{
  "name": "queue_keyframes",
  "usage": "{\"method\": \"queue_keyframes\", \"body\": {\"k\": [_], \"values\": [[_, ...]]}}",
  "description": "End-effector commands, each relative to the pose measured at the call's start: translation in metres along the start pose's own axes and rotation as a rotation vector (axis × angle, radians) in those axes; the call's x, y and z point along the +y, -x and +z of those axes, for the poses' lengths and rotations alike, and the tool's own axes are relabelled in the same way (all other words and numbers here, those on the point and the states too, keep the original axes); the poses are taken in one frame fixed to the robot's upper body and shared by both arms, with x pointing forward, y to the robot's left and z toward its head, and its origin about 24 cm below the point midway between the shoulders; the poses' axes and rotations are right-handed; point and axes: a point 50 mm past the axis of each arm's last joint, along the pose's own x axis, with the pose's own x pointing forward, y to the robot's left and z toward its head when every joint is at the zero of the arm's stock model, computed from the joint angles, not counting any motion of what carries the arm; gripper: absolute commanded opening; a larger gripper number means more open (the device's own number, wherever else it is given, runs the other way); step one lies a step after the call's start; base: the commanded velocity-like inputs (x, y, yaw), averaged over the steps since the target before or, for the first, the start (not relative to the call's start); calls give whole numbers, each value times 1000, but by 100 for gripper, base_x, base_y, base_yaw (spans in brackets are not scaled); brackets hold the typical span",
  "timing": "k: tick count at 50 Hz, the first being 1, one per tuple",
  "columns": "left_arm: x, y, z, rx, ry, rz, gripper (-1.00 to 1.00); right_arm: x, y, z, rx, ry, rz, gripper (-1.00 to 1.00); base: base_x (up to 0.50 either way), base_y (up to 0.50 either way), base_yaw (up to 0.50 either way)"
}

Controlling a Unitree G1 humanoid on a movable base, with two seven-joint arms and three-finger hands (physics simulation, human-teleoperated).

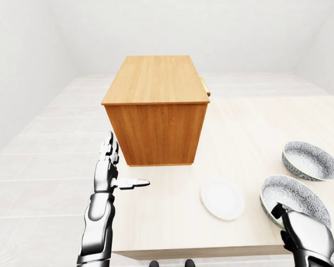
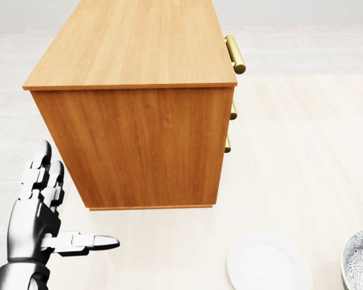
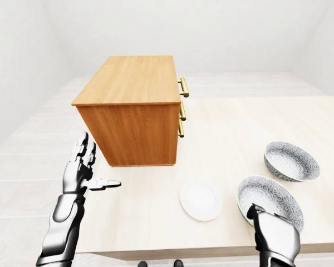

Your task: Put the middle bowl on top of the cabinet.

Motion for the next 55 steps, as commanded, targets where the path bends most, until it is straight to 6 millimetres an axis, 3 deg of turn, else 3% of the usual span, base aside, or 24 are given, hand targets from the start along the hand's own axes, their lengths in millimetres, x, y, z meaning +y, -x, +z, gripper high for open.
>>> {"method": "queue_keyframes", "body": {"k": [1, 2, 15, 30, 55], "values": [[0, 1, 2, -9, -2, -1, 100, -1, 3, -2, 11, 1, 6, -25, 0, 0, 0], [0, 0, 3, -12, -3, -1, 100, -2, 3, -2, 12, 0, 5, -35, 0, 0, 0], [-1, 1, 4, -17, -4, 0, 100, -2, 4, -4, 28, -3, 5, -56, 0, 0, 0], [1, 2, 2, -9, 2, 2, 100, -5, 5, -6, 42, -9, -5, -100, 0, 0, 0], [2, 0, 1, -3, 4, 3, 100, -36, 9, -3, 44, -112, -38, -100, 0, 0, 0]]}}
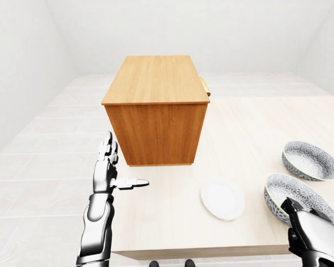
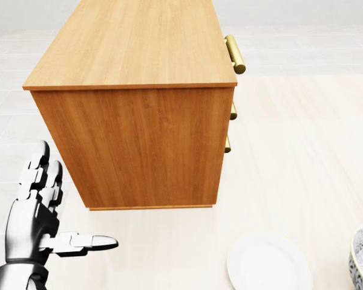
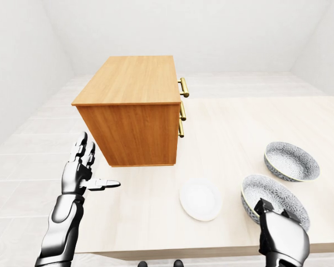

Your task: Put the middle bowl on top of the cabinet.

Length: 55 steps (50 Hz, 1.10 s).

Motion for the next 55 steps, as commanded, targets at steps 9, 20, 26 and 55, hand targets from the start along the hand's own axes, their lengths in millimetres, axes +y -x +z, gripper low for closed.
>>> {"method": "queue_keyframes", "body": {"k": [9, 20, 26, 55], "values": [[1, 0, -1, 6, 7, -2, 100, -35, 7, 5, -9, -106, -53, -100, 0, 0, 0], [4, 1, 1, -5, 12, 3, 100, -58, 10, 17, -53, -144, -94, -100, 0, 0, 0], [5, 1, 3, -12, 12, 3, 100, -67, 10, 21, -85, -155, -97, -100, 0, 0, 0], [6, 6, 6, -19, -2, -7, 100, -159, -20, 88, -382, -169, -265, -100, 0, 0, 0]]}}
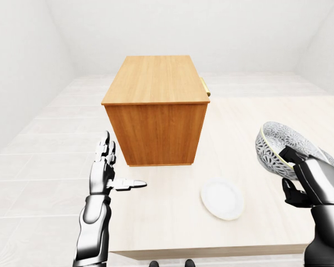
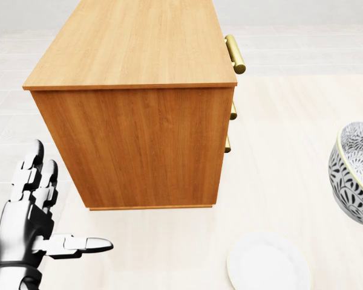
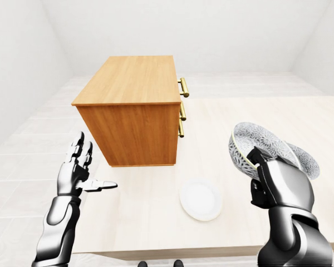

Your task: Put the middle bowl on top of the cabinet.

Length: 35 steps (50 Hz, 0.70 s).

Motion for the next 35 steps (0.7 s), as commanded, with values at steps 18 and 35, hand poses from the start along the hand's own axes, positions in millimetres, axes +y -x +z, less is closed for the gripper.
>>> {"method": "queue_keyframes", "body": {"k": [18, 35], "values": [[3, 6, 0, 0, -2, -1, 100, -61, -76, 78, -298, 165, -146, -100, 0, 0, 0], [3, 5, -4, 18, -5, -2, 100, -103, -132, 123, -357, 193, -132, -100, 0, 0, 0]]}}
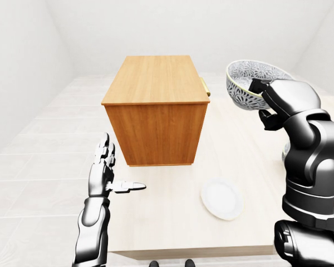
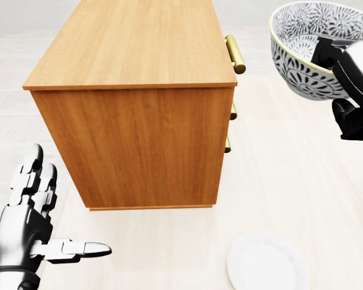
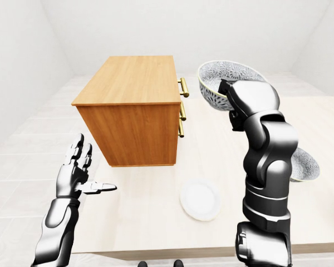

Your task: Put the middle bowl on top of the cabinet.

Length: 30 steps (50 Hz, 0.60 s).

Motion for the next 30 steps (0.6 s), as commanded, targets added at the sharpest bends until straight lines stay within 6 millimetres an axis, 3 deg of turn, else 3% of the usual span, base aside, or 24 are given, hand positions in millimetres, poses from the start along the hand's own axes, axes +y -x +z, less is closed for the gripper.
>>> {"method": "queue_keyframes", "body": {"k": [1, 18, 30], "values": [[0, 0, -2, 9, -1, 0, 100, -34, -36, 12, -30, 28, -23, -100, 0, 0, 0], [1, 1, 0, 3, -4, -2, 100, -69, -91, 32, -66, -78, -20, -100, 0, 0, 0], [5, 7, -16, 72, 0, 1, 100, -84, -108, 60, -138, -144, -1, -100, 0, 0, 0]]}}
